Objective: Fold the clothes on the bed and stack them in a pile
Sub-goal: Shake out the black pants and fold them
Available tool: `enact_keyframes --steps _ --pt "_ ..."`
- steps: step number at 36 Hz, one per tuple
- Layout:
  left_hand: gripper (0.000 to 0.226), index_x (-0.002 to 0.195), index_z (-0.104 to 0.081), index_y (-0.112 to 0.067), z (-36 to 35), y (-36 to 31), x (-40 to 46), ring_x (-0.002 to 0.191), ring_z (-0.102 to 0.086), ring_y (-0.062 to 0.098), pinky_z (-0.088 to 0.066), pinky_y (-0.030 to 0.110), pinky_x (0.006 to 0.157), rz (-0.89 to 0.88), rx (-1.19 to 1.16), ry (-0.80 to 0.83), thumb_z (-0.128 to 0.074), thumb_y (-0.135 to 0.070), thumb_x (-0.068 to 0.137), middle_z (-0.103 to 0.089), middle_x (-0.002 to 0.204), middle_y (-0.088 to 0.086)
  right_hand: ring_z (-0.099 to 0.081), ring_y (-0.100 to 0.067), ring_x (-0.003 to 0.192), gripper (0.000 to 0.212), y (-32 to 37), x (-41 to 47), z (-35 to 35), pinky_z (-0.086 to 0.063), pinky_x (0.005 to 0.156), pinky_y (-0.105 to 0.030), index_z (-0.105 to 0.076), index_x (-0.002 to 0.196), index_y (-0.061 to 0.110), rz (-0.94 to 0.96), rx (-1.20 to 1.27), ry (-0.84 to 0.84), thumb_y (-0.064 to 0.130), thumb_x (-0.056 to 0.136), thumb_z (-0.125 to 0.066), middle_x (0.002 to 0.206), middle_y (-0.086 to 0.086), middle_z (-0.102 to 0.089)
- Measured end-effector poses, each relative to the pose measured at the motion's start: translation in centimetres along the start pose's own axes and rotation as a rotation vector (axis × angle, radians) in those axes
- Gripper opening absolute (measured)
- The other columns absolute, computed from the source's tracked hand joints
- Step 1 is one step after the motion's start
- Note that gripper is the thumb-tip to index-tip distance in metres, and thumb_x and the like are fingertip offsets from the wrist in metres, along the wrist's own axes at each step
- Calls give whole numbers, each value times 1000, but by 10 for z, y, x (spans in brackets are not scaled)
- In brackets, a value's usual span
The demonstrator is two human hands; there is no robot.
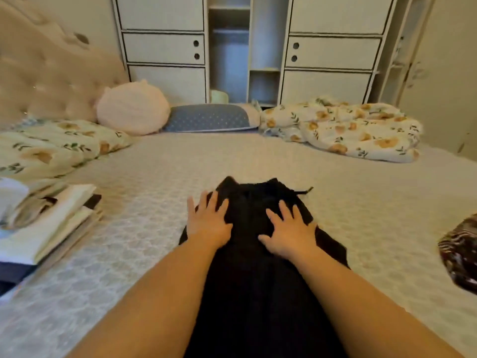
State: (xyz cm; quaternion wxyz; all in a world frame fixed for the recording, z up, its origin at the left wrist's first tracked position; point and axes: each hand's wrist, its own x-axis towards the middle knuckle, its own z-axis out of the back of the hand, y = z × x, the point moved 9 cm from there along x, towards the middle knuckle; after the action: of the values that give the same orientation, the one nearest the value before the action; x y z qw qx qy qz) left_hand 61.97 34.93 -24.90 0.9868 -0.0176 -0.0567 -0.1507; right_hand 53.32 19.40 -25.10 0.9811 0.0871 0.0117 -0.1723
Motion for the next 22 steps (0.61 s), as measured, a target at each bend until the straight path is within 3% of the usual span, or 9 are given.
enact_keyframes --steps 2,5,13,22 --pt "65 153 -4 -33 -41 26 11 148 4 23 -4 54 117 102 -106 100 -15 -61 95 3 161 -3 4 -24 147 68 -19 14 -35 -1 115 -58 -10 152 34 -14 48 29 65 93 -22 161 5 3" --pt "66 152 -7 -37 -51 34 33 147 -5 23 -10 54 114 102 -130 116 -16 -65 93 -2 161 -5 0 -22 147 67 -31 35 -42 0 114 -54 -15 150 38 -16 63 -21 68 91 -20 160 7 -6" --pt "67 152 -8 -35 -57 33 -6 147 1 26 -6 46 117 22 -172 138 -11 -67 93 1 161 -1 8 -19 147 66 -34 -1 -57 4 114 -53 -5 150 40 -6 41 72 68 92 -20 160 8 4" --pt "75 152 -5 -36 -48 57 -140 148 6 19 -2 45 118 -27 -161 157 -16 -73 89 5 161 -3 17 -19 146 70 -41 -134 -62 6 116 -46 1 151 38 -53 54 143 67 92 -23 159 5 14"
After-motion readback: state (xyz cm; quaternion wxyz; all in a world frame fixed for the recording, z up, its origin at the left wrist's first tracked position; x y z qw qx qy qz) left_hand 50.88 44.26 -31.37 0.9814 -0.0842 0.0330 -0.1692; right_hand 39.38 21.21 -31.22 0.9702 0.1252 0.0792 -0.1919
